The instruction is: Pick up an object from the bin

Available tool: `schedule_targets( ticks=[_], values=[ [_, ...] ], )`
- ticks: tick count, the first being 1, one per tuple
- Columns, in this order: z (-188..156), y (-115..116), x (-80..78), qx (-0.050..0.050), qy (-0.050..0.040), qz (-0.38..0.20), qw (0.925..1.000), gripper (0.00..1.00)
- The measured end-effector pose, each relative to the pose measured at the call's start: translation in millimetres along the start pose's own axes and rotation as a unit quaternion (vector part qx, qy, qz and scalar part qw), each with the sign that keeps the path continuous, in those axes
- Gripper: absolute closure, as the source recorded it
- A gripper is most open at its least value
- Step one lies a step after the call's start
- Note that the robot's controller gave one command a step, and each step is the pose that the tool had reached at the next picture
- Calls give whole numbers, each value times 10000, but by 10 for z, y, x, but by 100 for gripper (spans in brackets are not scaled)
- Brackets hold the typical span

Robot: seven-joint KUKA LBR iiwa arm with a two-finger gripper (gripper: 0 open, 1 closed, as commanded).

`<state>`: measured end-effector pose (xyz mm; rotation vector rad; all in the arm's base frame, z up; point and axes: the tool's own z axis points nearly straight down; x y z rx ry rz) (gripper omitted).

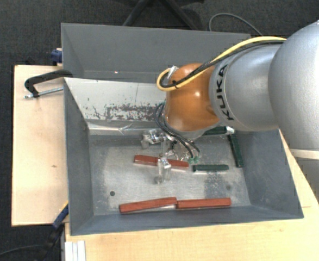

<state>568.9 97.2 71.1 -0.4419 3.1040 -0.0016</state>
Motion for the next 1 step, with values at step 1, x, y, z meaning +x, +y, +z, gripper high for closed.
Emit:
schedule_targets(
  ticks=[1],
  values=[
    [0, 25, 0, -15, 5, -8, 10000, 100]
  ],
)
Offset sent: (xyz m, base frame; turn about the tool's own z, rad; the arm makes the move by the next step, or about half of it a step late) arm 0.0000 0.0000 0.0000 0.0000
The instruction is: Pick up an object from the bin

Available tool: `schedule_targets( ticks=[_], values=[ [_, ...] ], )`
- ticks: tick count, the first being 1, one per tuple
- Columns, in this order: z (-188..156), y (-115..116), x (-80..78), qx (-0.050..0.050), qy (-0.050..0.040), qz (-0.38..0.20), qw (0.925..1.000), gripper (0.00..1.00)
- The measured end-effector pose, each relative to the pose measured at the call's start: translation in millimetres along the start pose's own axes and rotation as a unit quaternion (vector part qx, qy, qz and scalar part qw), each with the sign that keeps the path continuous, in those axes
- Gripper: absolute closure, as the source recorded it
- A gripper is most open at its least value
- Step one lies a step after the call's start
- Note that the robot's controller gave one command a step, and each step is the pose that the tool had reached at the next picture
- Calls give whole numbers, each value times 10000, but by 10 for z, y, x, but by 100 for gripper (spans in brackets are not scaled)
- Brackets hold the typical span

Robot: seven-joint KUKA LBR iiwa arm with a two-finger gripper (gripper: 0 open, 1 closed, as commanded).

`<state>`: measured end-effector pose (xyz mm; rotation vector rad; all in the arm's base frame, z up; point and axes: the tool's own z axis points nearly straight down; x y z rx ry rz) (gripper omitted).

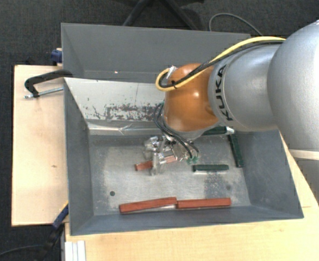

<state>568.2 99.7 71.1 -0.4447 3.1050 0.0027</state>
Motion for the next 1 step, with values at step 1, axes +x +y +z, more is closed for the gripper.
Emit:
schedule_targets(
  ticks=[1],
  values=[
    [-1464, -46, 336, 6, -41, 508, 9987, 100]
  ],
)
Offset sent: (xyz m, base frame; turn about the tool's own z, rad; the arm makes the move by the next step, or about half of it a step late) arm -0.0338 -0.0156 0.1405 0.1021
